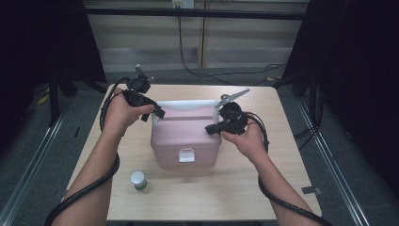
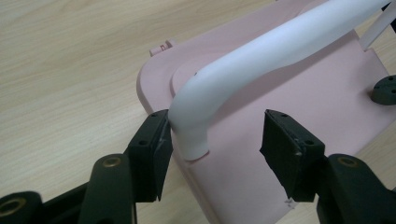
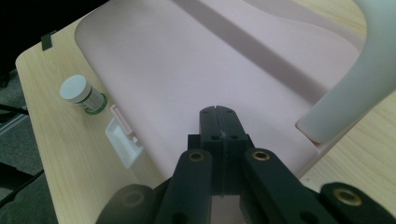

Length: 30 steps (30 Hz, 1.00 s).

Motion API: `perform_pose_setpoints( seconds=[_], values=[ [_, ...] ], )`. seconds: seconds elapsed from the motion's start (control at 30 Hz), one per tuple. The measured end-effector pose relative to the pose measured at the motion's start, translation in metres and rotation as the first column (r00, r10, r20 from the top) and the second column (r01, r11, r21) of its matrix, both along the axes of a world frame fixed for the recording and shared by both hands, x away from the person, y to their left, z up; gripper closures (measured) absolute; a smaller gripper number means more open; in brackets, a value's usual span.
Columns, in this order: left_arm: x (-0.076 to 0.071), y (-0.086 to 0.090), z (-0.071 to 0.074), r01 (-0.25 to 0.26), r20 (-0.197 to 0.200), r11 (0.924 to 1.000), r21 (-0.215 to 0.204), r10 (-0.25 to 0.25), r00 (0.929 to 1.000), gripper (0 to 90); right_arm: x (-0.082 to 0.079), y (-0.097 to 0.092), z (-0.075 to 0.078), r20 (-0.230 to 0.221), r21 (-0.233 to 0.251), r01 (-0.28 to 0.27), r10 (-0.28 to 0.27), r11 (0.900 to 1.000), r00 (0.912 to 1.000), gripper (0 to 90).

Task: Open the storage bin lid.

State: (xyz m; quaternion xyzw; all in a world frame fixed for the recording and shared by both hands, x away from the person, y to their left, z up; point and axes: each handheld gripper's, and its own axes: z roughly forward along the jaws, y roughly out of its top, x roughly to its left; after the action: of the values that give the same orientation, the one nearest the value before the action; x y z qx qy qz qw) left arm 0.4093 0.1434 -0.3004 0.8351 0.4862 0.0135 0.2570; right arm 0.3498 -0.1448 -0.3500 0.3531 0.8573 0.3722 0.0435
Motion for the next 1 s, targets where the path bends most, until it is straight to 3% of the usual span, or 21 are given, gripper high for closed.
perform_pose_setpoints(
  seconds=[0.27, 0.47, 0.67, 0.9, 1.0],
  values=[
    [0.002, 0.0, -0.001, -0.002, 0.014, 0.9999, 0.013, 0.001, 0.9999, 46.0, 0.0, 0.0, 0.0, -0.001, 0.007, 0.006, -0.006, 1.0, 1.0, 90.0],
    [0.003, 0.004, -0.006, -0.033, 0.042, 0.9987, 0.038, 0.032, 0.9986, 41.3, -0.001, -0.001, -0.001, 0.003, 0.01, 0.005, -0.005, 0.9999, 1.0, 90.0],
    [0.007, 0.002, -0.011, -0.03, 0.037, 0.9985, 0.045, 0.028, 0.9989, 42.2, 0.0, 0.0, 0.0, 0.005, 0.003, 0.0, 0.0, 1.0, 1.0, 90.0],
    [0.013, -0.005, -0.019, -0.042, 0.043, 0.9978, 0.05, 0.04, 0.9983, 50.0, 0.0, -0.001, -0.001, 0.001, 0.01, 0.002, -0.002, 1.0, 1.0, 90.0],
    [0.014, -0.01, -0.021, -0.032, 0.022, 0.9981, 0.052, 0.03, 0.9993, 55.5, 0.0, 0.0, 0.0, 0.009, 0.005, 0.001, -0.001, 1.0, 1.0, 90.0]
  ],
)
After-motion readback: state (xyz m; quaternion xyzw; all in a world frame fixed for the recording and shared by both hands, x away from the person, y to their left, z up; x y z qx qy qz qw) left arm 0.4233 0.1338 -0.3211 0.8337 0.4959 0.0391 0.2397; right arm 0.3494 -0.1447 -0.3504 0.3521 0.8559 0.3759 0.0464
